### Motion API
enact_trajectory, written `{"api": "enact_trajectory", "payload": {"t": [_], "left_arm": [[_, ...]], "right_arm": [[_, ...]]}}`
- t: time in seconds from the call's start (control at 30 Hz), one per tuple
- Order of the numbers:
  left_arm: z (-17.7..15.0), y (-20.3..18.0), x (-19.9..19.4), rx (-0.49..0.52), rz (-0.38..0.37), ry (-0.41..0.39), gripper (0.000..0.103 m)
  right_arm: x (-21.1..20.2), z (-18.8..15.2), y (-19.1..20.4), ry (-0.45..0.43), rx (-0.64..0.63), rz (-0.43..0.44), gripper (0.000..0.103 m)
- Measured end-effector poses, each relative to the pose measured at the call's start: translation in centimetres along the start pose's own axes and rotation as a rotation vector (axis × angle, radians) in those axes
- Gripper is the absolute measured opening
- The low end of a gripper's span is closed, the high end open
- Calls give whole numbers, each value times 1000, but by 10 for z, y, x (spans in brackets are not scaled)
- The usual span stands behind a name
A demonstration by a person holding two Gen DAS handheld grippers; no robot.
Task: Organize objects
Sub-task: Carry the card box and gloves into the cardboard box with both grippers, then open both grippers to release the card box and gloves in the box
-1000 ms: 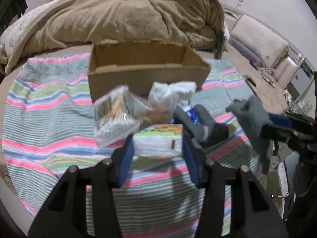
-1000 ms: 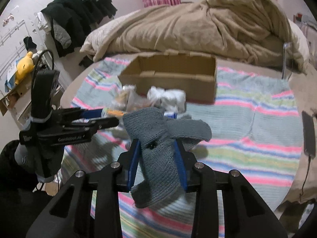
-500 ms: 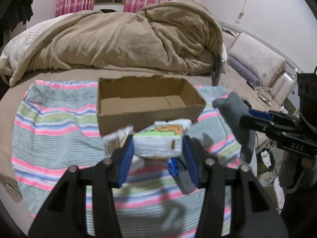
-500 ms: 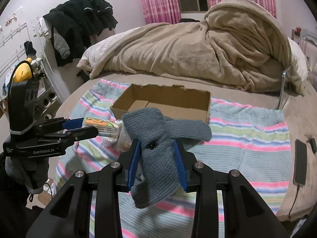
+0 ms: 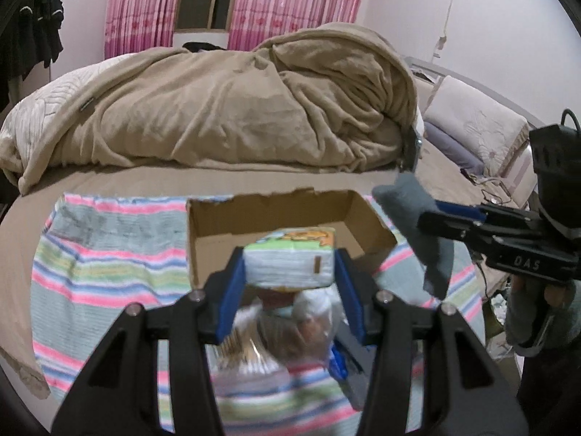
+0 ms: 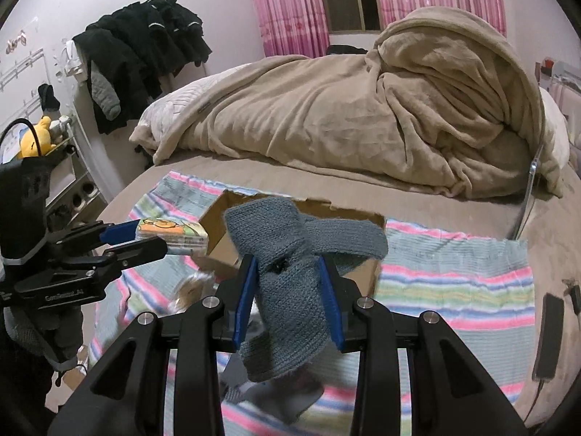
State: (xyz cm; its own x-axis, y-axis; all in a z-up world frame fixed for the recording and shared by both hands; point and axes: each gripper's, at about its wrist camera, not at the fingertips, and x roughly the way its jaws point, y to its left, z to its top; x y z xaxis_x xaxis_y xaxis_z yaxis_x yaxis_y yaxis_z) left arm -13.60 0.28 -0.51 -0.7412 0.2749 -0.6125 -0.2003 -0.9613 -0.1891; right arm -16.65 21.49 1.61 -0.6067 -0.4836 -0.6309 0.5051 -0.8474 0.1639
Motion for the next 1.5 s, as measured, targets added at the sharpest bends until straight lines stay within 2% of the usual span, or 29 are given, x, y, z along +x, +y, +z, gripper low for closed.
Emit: {"api": "enact_trajectory", "payload": {"t": [0.27, 0.53, 0.73, 1.1, 1.3, 1.37, 1.43, 1.5], "left_arm": [[14, 12, 36, -3, 30, -12, 50], [15, 32, 71, -20, 76, 2, 50], [5, 44, 96, -30, 104, 39, 50], [-9, 53, 118, -37, 99, 106, 51], [-9, 49, 113, -32, 94, 115, 56], [-9, 48, 108, -33, 94, 107, 58], [-10, 48, 100, -42, 95, 100, 69], [-10, 48, 90, -52, 87, 87, 70]], "right_arm": [[36, 22, -7, 11, -15, -22, 37], [79, 30, -14, 30, -2, -30, 37], [114, 30, -14, 59, 8, -27, 37], [157, 13, -4, 145, 14, -27, 38], [156, 7, -4, 162, 20, -34, 44], [149, 8, -4, 145, 18, -36, 53], [141, 9, -4, 130, 25, -34, 62], [129, 10, -5, 113, 31, -39, 63]]}}
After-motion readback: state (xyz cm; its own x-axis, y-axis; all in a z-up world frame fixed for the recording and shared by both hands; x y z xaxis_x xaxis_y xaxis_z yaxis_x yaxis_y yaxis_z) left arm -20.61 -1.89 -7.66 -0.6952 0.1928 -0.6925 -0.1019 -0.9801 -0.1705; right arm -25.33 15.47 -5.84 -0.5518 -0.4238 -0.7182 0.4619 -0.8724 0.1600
